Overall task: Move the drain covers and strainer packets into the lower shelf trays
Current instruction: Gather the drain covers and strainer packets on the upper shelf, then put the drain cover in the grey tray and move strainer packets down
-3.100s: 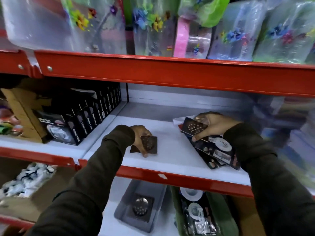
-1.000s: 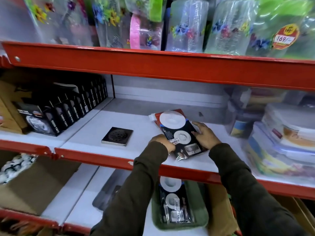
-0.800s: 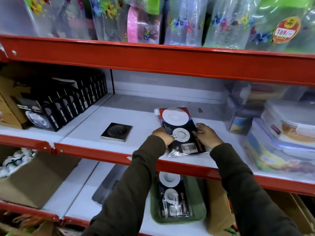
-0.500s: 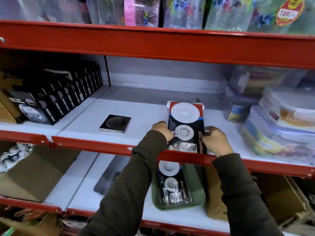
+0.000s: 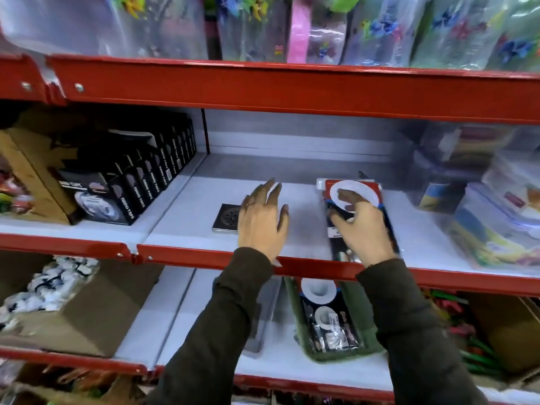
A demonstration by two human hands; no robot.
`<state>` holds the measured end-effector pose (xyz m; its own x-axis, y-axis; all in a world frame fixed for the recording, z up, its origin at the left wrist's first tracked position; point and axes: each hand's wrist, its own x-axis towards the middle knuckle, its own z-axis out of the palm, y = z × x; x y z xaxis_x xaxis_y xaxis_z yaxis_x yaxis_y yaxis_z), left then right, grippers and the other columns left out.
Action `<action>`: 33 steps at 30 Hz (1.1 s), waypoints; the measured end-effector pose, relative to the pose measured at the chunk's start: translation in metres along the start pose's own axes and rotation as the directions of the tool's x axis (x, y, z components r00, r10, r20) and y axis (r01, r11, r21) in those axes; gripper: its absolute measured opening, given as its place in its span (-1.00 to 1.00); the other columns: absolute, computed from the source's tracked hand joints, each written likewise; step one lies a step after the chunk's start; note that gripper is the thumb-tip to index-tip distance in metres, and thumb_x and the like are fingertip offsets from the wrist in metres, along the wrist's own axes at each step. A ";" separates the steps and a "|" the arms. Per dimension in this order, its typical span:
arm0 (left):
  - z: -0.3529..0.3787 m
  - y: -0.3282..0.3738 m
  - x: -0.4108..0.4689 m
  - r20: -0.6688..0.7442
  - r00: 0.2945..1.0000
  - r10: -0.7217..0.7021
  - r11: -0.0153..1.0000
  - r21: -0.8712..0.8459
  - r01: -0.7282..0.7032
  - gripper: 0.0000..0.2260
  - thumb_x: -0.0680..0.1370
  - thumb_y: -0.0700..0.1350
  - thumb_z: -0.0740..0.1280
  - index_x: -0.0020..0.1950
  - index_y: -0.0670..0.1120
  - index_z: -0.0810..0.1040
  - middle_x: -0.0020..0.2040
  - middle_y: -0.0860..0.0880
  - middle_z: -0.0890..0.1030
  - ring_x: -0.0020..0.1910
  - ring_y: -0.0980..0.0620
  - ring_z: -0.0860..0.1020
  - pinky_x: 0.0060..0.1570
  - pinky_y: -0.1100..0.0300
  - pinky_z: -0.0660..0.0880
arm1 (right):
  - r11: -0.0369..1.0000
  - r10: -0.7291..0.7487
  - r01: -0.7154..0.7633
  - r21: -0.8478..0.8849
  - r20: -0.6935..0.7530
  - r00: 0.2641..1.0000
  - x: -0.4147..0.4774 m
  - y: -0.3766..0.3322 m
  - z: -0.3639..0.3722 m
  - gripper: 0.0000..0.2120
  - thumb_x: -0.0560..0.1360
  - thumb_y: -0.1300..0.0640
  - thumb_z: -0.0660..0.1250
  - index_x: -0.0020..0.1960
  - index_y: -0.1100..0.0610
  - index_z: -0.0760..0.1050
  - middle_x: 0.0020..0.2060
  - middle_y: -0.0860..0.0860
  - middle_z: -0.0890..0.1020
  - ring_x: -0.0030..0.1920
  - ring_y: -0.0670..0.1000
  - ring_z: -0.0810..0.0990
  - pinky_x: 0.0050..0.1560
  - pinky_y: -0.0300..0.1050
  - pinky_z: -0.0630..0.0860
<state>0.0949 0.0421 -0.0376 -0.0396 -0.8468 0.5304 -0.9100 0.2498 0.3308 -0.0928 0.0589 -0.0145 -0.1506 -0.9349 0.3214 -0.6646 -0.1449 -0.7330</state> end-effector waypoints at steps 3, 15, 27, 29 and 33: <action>-0.014 -0.056 -0.021 -0.036 0.999 -0.015 0.993 0.114 0.019 -0.53 0.63 0.08 0.06 0.50 -0.06 0.35 0.55 -0.02 0.31 0.58 -0.03 0.17 0.58 -0.08 0.05 | 0.995 -0.092 0.095 -0.005 0.211 0.973 0.003 -0.029 0.041 -0.48 0.47 0.00 0.44 0.39 0.07 0.45 0.35 0.02 0.54 0.33 0.03 0.51 0.32 -0.11 0.42; -0.031 -0.185 -0.037 -0.069 0.984 0.164 0.959 0.247 -0.143 -0.45 0.57 0.02 0.04 0.55 -0.12 0.28 0.57 -0.08 0.28 0.60 -0.13 0.13 0.57 -0.16 0.03 | 0.949 0.109 0.143 -0.282 0.716 0.690 0.065 -0.082 0.153 -0.20 0.18 -0.09 0.64 0.31 0.10 0.44 0.23 0.04 0.58 0.24 0.11 0.55 0.34 0.07 0.46; -0.027 -0.189 -0.038 -0.134 0.971 0.197 0.956 0.246 -0.160 -0.45 0.57 0.00 0.07 0.57 -0.13 0.23 0.58 -0.08 0.25 0.59 -0.15 0.13 0.56 -0.17 0.08 | 0.954 -0.087 0.264 -0.144 0.709 0.699 -0.066 -0.119 0.088 -0.15 0.03 -0.25 0.63 0.25 -0.09 0.45 0.11 -0.14 0.49 0.10 -0.14 0.50 0.15 -0.28 0.45; -0.025 -0.189 -0.037 -0.137 0.970 0.200 0.952 0.262 -0.159 -0.44 0.56 0.00 0.09 0.56 -0.12 0.24 0.58 -0.08 0.26 0.59 -0.15 0.15 0.55 -0.18 0.09 | 0.940 0.055 0.257 -0.225 0.843 0.536 -0.094 -0.096 0.114 -0.20 0.02 -0.30 0.60 0.21 -0.11 0.48 0.08 -0.13 0.49 0.08 -0.10 0.52 0.16 -0.17 0.50; -0.023 -0.191 -0.036 -0.142 0.968 0.207 0.944 0.287 -0.160 -0.43 0.55 0.02 0.12 0.57 -0.11 0.24 0.58 -0.08 0.26 0.59 -0.16 0.15 0.57 -0.17 0.06 | 0.908 0.325 0.072 -0.413 0.803 0.500 -0.102 -0.005 0.208 -0.24 0.06 -0.18 0.61 0.22 -0.09 0.48 0.14 -0.03 0.56 0.16 0.06 0.59 0.18 -0.01 0.57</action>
<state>0.2798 0.0350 -0.1021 -0.1683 -0.7015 0.6925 -0.9716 0.2367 0.0036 0.0779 0.0876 -0.1679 0.2959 -0.7746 -0.5589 -0.9163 -0.0649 -0.3951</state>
